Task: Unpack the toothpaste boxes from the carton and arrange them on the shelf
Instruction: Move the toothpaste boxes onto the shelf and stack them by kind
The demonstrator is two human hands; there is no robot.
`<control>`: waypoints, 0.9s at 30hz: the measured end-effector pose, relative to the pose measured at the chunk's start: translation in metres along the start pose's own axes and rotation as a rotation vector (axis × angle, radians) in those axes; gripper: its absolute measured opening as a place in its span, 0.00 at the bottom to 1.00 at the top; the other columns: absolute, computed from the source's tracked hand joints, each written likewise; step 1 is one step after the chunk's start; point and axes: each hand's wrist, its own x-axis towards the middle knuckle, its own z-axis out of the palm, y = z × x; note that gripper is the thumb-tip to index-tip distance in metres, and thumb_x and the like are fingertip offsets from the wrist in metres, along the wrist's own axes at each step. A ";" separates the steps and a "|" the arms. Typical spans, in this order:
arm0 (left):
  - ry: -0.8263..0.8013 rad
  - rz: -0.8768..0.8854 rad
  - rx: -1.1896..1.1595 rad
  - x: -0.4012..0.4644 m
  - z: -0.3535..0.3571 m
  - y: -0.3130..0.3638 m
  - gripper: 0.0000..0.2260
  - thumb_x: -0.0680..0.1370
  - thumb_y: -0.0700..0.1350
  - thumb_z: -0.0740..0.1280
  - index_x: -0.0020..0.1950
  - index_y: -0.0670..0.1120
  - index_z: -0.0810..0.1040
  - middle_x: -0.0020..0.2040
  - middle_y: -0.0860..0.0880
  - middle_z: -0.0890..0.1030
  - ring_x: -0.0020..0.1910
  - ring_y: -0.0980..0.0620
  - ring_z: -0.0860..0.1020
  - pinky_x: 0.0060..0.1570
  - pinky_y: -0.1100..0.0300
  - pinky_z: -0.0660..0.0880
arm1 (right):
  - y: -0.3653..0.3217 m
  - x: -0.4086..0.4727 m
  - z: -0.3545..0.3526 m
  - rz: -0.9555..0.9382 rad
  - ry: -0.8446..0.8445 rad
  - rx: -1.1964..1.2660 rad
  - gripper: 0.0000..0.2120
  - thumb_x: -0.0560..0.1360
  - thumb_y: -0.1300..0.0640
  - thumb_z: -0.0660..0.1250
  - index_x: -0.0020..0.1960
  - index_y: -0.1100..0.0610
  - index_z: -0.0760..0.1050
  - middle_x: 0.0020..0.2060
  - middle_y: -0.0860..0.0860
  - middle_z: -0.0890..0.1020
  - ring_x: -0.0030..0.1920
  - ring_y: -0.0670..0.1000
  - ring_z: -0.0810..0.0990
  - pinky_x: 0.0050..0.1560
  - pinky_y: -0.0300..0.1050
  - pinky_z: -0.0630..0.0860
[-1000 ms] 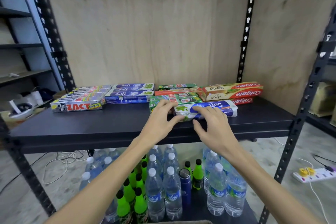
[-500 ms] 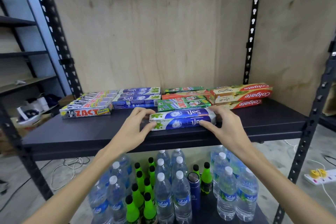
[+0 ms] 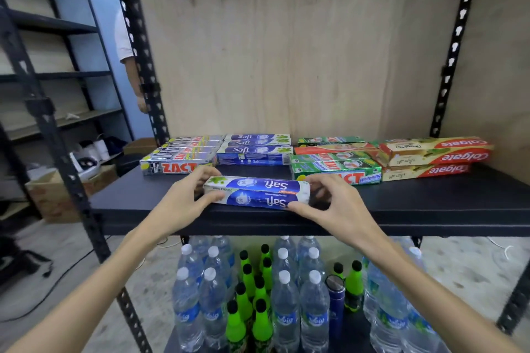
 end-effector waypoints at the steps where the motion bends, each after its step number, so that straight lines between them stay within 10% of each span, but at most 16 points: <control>1: 0.025 -0.015 0.046 -0.001 -0.003 -0.007 0.15 0.78 0.50 0.71 0.64 0.57 0.74 0.61 0.60 0.79 0.59 0.61 0.78 0.62 0.60 0.75 | -0.007 0.002 0.008 -0.004 -0.002 0.005 0.26 0.66 0.35 0.77 0.57 0.46 0.77 0.48 0.41 0.79 0.47 0.41 0.78 0.47 0.35 0.74; 9: 0.527 -0.071 0.099 -0.048 0.038 0.012 0.20 0.78 0.53 0.71 0.66 0.48 0.72 0.61 0.52 0.74 0.62 0.53 0.71 0.66 0.50 0.69 | -0.052 0.005 0.052 0.024 -0.027 0.108 0.26 0.63 0.33 0.77 0.54 0.46 0.80 0.44 0.42 0.82 0.43 0.41 0.78 0.41 0.32 0.70; 15: 0.401 -0.043 0.077 -0.076 0.056 0.023 0.32 0.76 0.70 0.59 0.72 0.52 0.69 0.68 0.59 0.73 0.69 0.66 0.66 0.79 0.51 0.52 | -0.074 -0.001 0.063 0.030 -0.228 0.320 0.17 0.80 0.39 0.61 0.57 0.47 0.83 0.48 0.41 0.85 0.51 0.42 0.82 0.55 0.41 0.77; 22: 0.315 -0.028 0.045 -0.066 0.017 0.012 0.26 0.69 0.67 0.70 0.64 0.59 0.75 0.57 0.64 0.77 0.61 0.61 0.71 0.63 0.52 0.71 | -0.070 0.012 0.072 -0.109 -0.284 0.291 0.14 0.81 0.63 0.62 0.58 0.50 0.83 0.49 0.45 0.85 0.52 0.42 0.82 0.55 0.38 0.76; 27: 0.020 -0.058 -0.024 -0.051 -0.019 -0.007 0.26 0.68 0.65 0.68 0.66 0.66 0.73 0.56 0.64 0.77 0.61 0.59 0.70 0.66 0.52 0.70 | -0.046 0.046 0.071 -0.249 -0.099 -0.190 0.24 0.78 0.42 0.67 0.71 0.47 0.71 0.63 0.46 0.75 0.64 0.50 0.71 0.64 0.49 0.67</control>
